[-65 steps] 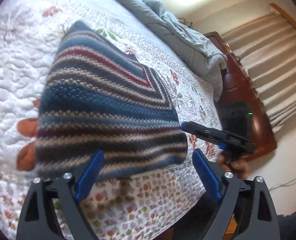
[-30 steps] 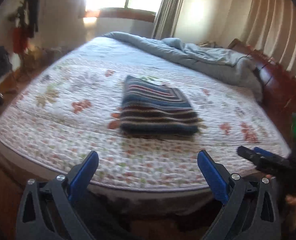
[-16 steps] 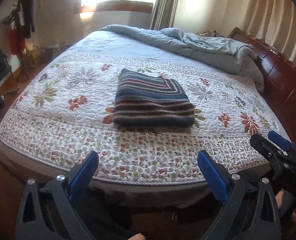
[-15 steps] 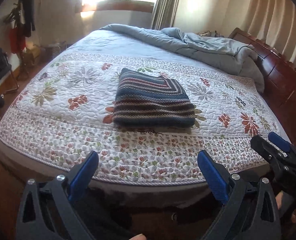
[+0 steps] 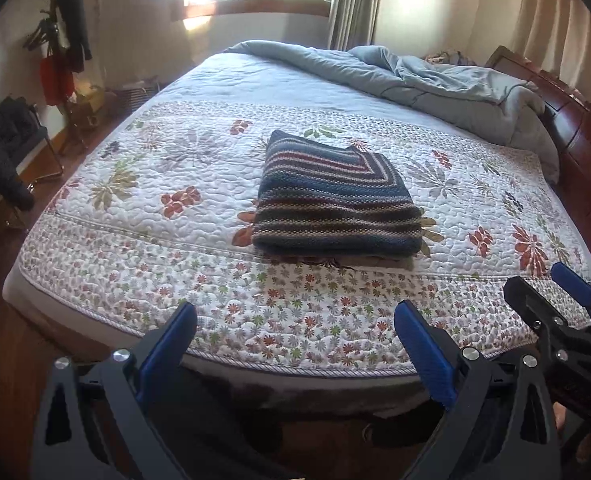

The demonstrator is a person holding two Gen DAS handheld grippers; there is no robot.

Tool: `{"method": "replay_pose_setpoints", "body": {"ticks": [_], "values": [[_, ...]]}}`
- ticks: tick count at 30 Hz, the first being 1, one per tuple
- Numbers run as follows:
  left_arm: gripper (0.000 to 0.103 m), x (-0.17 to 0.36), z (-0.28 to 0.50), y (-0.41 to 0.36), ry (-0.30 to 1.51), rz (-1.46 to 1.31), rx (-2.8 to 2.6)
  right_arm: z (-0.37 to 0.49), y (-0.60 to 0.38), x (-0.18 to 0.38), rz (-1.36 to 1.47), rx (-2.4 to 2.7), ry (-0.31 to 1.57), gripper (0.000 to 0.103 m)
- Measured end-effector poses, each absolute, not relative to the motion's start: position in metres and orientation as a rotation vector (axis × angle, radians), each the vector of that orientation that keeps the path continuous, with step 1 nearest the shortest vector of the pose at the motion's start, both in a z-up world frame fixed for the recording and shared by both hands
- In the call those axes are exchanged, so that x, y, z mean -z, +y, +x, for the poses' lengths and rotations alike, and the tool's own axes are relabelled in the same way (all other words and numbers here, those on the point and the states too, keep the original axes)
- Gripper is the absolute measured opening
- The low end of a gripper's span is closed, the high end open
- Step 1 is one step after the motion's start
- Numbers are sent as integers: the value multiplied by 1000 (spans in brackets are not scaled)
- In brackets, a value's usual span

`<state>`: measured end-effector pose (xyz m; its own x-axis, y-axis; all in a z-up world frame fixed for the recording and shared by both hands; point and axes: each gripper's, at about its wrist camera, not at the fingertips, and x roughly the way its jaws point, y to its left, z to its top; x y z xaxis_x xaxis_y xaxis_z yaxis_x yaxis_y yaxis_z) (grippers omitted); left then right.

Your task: Fold small clothes

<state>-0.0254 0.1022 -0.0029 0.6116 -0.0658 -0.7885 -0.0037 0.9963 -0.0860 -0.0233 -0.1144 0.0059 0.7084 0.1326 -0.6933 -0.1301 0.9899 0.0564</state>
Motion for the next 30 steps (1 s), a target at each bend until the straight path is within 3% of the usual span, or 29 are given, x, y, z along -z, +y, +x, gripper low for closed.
{"method": "replay_pose_setpoints", "body": {"ticks": [30], "values": [[99,-9,-26,104,832,-14,-14,-9,-105,4,-31,-104,797,98]]}}
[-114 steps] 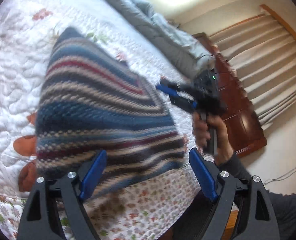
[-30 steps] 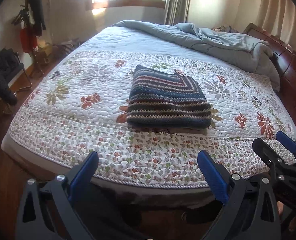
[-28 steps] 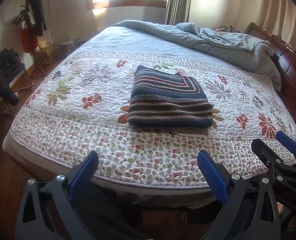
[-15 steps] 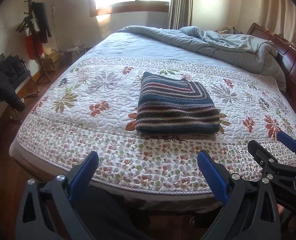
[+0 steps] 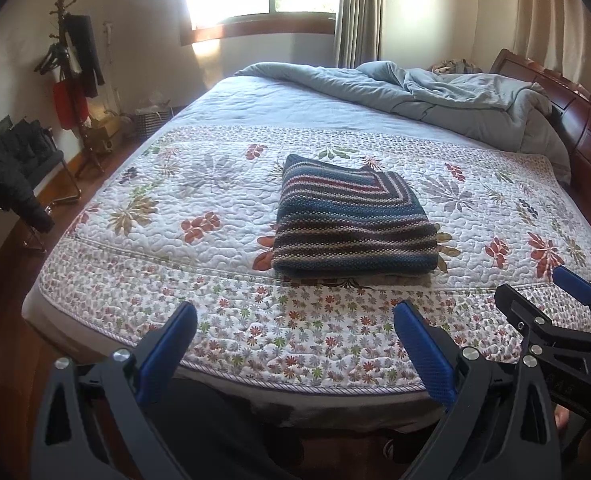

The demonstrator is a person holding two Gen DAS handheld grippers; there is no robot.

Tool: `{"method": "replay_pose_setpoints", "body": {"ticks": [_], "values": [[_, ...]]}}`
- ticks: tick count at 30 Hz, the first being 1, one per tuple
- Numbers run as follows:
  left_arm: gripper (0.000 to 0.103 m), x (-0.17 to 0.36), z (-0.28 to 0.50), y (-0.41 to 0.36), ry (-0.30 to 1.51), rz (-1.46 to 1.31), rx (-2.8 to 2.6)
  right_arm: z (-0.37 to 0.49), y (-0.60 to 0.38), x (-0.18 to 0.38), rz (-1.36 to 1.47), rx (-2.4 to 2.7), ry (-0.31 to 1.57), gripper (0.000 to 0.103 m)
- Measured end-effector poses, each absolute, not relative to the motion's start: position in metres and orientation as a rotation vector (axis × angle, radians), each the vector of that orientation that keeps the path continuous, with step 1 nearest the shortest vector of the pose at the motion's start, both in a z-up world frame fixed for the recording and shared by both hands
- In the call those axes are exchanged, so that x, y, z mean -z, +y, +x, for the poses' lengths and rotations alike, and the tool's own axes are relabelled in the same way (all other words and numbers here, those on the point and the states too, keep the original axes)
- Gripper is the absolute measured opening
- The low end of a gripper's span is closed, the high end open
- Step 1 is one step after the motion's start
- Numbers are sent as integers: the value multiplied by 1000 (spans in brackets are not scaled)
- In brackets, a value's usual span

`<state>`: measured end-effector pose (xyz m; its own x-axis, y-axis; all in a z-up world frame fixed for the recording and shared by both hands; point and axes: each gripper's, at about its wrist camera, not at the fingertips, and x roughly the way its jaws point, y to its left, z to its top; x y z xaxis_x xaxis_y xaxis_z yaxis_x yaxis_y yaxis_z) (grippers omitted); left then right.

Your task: Fold small clothes

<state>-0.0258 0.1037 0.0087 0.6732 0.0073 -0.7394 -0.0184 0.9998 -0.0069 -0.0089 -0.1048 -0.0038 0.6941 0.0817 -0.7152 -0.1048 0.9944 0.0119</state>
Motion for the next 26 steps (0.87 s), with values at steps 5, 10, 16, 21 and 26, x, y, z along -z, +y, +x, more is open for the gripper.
{"method": "replay_pose_setpoints", "body": {"ticks": [5,10,16,21,26], "values": [[99,-12,-31,101,819,7,-27,-11,-105,1,-20,-107,785,98],[99,-15,-36,101,813,17,-36,-13,-105,1,-16,-111,783,98],[99,-13,-37,100,832,26,-48,-13,-106,1,-14,-108,779,98],[99,-12,-35,101,853,22,-59,-12,-107,1,-20,-108,774,98],[99,-15,-37,101,836,37,-81,-10,-107,1,-26,-105,770,98]]}}
